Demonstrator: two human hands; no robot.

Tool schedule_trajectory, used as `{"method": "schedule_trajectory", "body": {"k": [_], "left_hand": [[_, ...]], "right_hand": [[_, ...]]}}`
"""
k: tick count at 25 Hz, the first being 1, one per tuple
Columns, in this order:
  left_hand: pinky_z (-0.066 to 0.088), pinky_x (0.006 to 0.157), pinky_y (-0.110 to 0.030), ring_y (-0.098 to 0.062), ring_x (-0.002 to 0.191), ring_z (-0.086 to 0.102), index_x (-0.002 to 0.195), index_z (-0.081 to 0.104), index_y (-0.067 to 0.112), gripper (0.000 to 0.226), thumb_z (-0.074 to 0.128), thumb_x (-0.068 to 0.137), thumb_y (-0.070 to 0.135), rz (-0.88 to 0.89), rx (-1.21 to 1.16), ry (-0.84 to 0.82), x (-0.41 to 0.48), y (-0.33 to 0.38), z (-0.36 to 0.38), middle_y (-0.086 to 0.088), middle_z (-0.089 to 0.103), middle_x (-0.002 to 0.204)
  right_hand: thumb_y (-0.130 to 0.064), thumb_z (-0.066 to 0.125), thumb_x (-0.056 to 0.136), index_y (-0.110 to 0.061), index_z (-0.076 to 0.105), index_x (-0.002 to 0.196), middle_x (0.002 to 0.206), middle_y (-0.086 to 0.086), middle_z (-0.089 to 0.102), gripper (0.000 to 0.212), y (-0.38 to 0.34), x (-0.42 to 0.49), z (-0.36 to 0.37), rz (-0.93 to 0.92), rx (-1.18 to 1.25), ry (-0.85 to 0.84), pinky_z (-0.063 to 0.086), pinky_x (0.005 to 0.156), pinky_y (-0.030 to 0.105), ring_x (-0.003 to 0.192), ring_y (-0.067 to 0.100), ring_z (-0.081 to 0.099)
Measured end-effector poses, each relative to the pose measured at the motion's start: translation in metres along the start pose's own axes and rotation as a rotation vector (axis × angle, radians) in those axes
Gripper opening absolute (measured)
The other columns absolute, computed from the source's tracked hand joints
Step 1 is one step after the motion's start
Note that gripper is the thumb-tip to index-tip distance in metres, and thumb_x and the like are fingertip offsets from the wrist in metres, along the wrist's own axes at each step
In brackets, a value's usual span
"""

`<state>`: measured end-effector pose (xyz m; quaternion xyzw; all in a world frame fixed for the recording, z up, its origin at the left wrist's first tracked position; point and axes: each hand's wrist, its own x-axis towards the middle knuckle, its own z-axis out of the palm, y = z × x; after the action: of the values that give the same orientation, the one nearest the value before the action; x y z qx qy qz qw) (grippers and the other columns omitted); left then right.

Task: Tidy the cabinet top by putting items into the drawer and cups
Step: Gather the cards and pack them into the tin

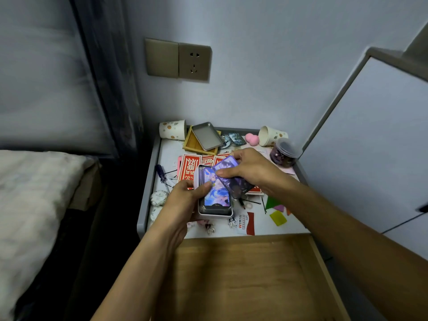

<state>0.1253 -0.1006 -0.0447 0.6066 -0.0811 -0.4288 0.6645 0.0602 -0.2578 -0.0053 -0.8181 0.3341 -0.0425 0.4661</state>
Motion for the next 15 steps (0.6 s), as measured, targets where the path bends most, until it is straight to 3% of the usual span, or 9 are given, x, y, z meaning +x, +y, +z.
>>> {"method": "schedule_trajectory", "body": {"k": [5, 8, 15], "left_hand": [[0.051, 0.043, -0.024, -0.013, 0.048, 0.066, 0.091, 0.057, 0.009, 0.007, 0.064, 0.092, 0.011, 0.014, -0.029, 0.035, 0.0, 0.0, 0.001, 0.001, 0.071, 0.06], [0.051, 0.043, -0.023, -0.013, 0.048, 0.067, 0.091, 0.058, 0.009, 0.006, 0.064, 0.092, 0.011, 0.01, -0.05, 0.032, 0.0, 0.0, 0.0, 0.001, 0.071, 0.061], [0.054, 0.064, -0.035, -0.021, 0.066, 0.07, 0.103, 0.06, 0.007, 0.017, 0.066, 0.091, 0.017, 0.004, -0.049, 0.008, 0.002, -0.002, 0.0, -0.006, 0.076, 0.081]], "right_hand": [[-0.024, 0.087, 0.07, -0.015, 0.06, 0.096, 0.086, -0.002, 0.07, 0.039, 0.006, -0.003, 0.009, -0.015, -0.051, 0.12, 0.056, 0.07, 0.035, 0.08, 0.017, 0.068], [-0.026, 0.086, 0.071, -0.021, 0.06, 0.1, 0.089, -0.002, 0.068, 0.04, 0.01, -0.003, 0.007, -0.016, -0.041, 0.107, 0.05, 0.063, 0.029, 0.073, 0.012, 0.063], [-0.031, 0.08, 0.078, -0.026, 0.068, 0.094, 0.096, -0.006, 0.069, 0.021, -0.002, -0.01, 0.007, -0.164, -0.13, 0.124, 0.046, 0.056, 0.013, 0.074, -0.002, 0.064]]}}
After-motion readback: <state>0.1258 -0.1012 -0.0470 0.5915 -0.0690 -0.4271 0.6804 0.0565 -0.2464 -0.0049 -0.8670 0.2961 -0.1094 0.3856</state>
